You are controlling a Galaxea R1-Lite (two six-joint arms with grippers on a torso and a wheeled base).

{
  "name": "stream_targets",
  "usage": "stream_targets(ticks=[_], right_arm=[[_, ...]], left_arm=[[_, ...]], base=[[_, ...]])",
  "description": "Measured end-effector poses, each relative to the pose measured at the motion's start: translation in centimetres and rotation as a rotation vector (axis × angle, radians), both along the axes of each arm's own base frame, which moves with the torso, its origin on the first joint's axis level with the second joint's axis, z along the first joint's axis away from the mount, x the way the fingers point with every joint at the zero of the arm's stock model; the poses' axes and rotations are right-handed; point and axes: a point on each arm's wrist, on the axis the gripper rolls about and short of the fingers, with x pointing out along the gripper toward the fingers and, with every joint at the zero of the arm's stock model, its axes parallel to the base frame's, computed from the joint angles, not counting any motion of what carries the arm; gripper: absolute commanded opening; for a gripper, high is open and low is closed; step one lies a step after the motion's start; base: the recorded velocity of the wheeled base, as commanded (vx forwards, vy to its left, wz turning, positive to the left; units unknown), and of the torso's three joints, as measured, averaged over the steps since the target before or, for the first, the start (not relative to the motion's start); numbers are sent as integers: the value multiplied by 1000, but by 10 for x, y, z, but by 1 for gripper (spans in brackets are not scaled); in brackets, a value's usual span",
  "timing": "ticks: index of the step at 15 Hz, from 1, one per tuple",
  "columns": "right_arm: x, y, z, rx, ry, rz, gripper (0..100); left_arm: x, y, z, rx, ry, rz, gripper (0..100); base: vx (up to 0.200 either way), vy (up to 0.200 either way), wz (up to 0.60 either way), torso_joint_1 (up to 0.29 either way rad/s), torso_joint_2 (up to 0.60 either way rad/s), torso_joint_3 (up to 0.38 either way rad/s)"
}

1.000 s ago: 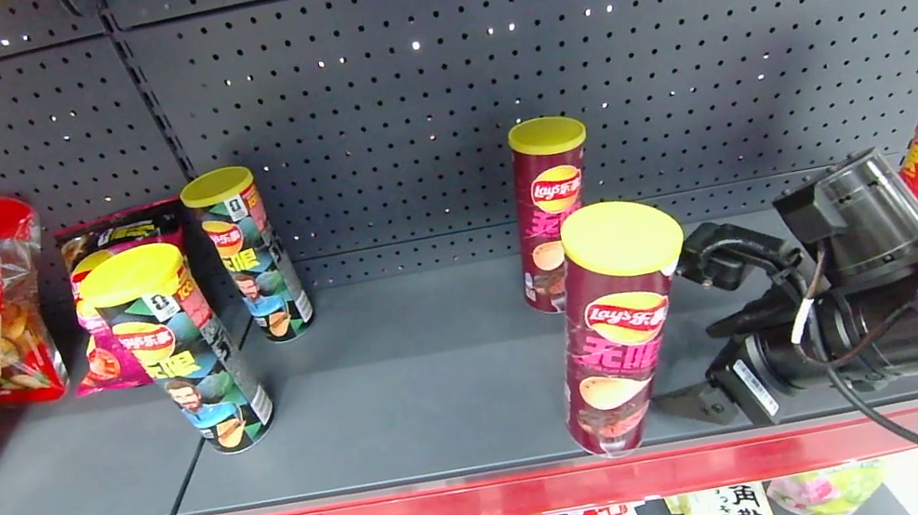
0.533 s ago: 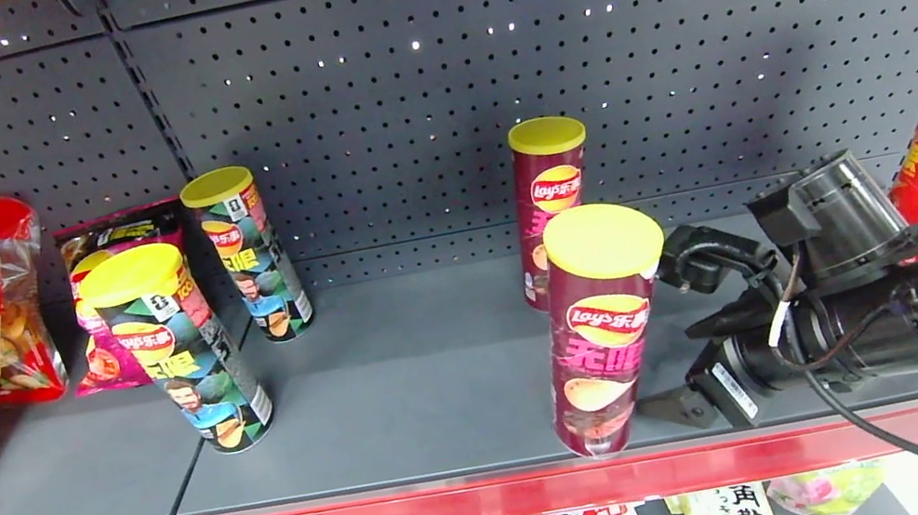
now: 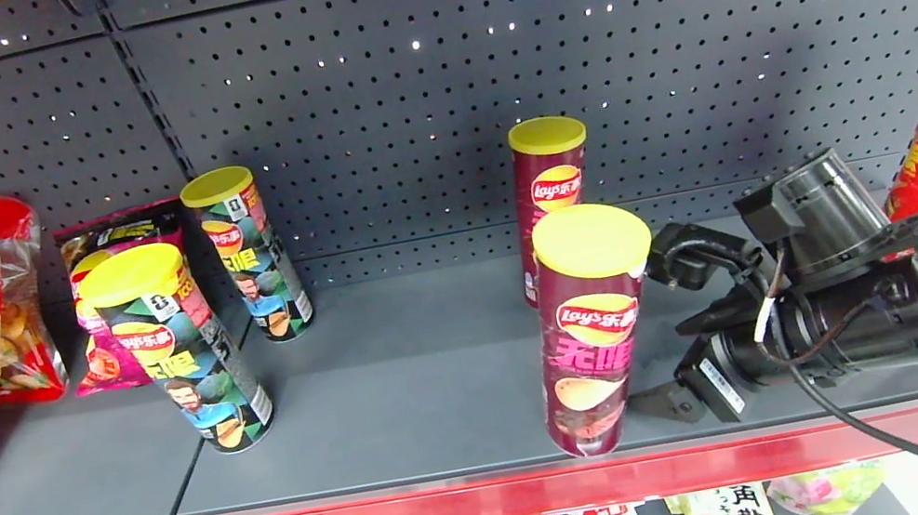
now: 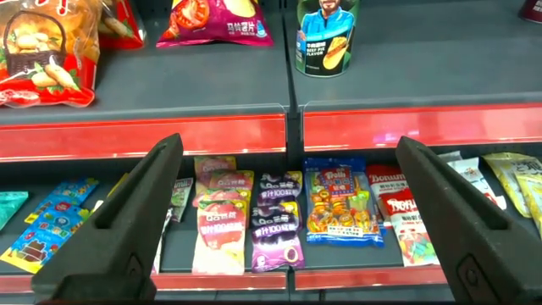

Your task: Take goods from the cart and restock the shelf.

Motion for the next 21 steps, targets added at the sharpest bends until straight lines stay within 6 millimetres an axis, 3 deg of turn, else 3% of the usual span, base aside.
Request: stream_targets(ticks=[8,12,16,21], right_arm=[[1,4,-1,0,1,10,100],[-6,-3,7,7,-26,-40,100],[-45,-29,34,75,-115,-89,100],[-127,-83,73,176,-401,-215,100]], left_arm=[[0,0,0,0,0,0,100],[0,0,0,-1,0,0,100],[0,0,0,0,3,-11,100],[0,-1,-1,0,9,-42,100]], base=[[0,0,0,0,0,0],[0,0,0,0,0,0],[0,0,0,0,0,0],[0,0,0,0,0,0]])
